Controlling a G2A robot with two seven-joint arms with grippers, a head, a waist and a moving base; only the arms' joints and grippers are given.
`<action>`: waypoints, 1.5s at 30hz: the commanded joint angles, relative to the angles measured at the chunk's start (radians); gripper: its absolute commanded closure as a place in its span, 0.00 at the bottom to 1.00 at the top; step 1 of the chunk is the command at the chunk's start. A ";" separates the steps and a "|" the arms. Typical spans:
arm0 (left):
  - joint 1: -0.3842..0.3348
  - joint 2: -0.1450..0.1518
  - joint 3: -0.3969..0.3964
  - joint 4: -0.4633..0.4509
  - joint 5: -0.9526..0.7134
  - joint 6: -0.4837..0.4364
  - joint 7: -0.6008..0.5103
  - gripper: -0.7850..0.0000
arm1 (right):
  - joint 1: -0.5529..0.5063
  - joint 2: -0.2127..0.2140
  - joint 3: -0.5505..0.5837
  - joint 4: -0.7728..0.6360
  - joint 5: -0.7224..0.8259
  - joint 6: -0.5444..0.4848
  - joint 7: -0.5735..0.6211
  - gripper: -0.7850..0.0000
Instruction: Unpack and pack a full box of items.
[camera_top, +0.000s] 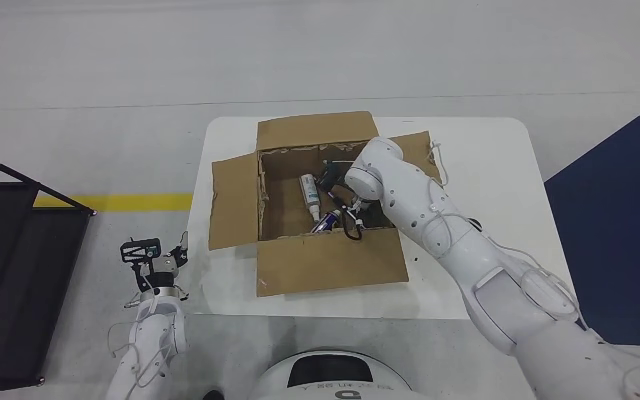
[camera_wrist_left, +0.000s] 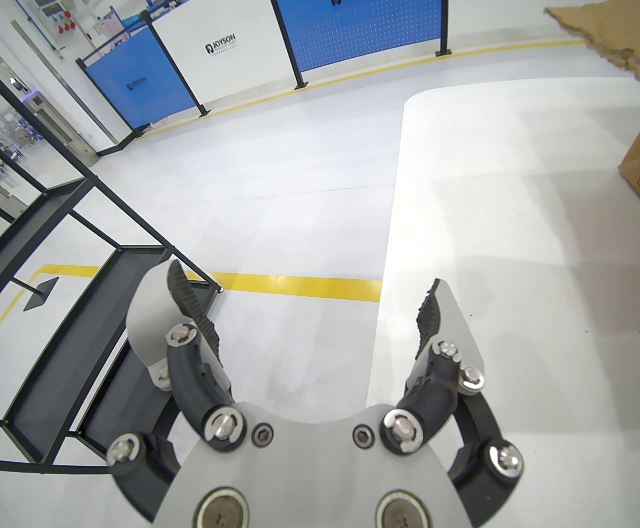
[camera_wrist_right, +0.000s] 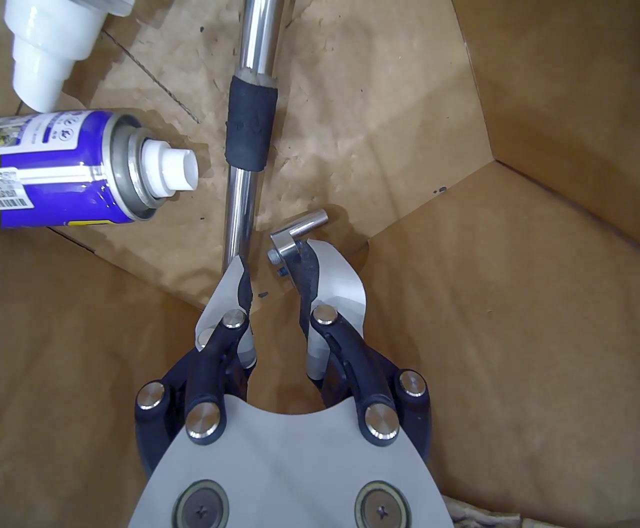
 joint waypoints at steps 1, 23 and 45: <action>0.000 0.000 0.000 0.000 0.000 0.000 0.000 0.00 | 0.000 0.000 0.000 0.000 0.000 0.000 0.000 0.71; 0.000 0.000 0.000 0.000 0.000 0.000 0.000 0.00 | 0.000 0.000 0.000 0.000 0.000 0.000 0.000 0.71; 0.000 0.000 0.000 0.000 0.000 0.000 0.000 0.00 | -0.012 0.003 -0.011 -0.029 -0.062 -0.047 0.023 0.00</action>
